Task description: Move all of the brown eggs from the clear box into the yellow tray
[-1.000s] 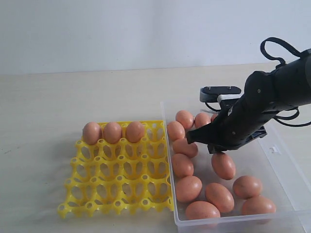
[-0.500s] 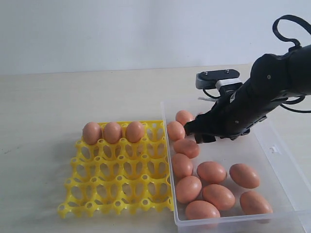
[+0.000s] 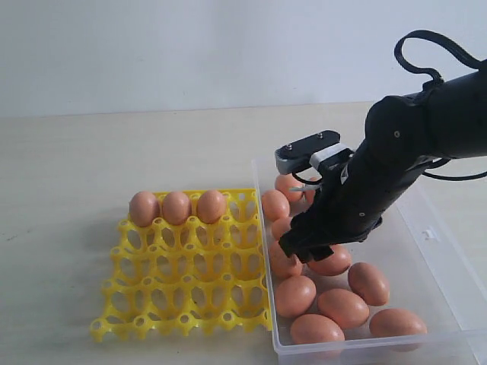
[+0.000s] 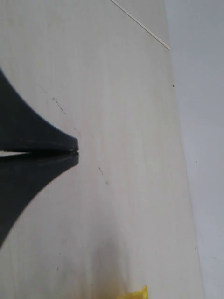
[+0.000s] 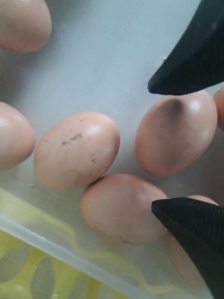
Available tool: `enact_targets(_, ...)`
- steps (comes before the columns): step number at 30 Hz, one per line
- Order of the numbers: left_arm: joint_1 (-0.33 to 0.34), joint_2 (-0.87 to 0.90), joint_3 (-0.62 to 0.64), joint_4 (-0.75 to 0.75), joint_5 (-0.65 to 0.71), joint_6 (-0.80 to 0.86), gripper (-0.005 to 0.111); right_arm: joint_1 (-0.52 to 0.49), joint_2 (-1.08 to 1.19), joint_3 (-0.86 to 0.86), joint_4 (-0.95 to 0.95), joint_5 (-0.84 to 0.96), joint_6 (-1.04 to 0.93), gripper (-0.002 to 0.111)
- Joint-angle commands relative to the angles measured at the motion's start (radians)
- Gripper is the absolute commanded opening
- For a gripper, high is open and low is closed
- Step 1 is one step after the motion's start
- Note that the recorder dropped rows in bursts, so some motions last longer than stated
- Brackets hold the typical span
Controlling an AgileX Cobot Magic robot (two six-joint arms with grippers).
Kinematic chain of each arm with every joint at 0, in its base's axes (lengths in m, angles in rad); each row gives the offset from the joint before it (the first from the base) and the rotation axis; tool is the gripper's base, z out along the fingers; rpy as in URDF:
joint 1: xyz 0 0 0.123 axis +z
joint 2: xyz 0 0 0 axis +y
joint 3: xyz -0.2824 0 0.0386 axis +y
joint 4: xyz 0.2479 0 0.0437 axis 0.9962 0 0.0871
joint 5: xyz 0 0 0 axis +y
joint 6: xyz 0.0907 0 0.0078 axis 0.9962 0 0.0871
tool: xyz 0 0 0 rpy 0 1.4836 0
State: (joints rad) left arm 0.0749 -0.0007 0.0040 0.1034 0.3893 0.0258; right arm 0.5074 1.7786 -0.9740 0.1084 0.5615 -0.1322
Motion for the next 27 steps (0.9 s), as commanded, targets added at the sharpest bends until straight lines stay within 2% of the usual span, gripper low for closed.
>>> enact_targets(1, -0.005, 0.001, -0.004, 0.000, -0.009, -0.005, 0.000, 0.005, -0.010, 0.001, -0.059, 0.046, -0.072, 0.062)
enact_targets(27, -0.005, 0.001, -0.004, 0.000, -0.009, -0.003, 0.000, 0.005, 0.002, 0.001, -0.134, -0.061, -0.111, 0.062)
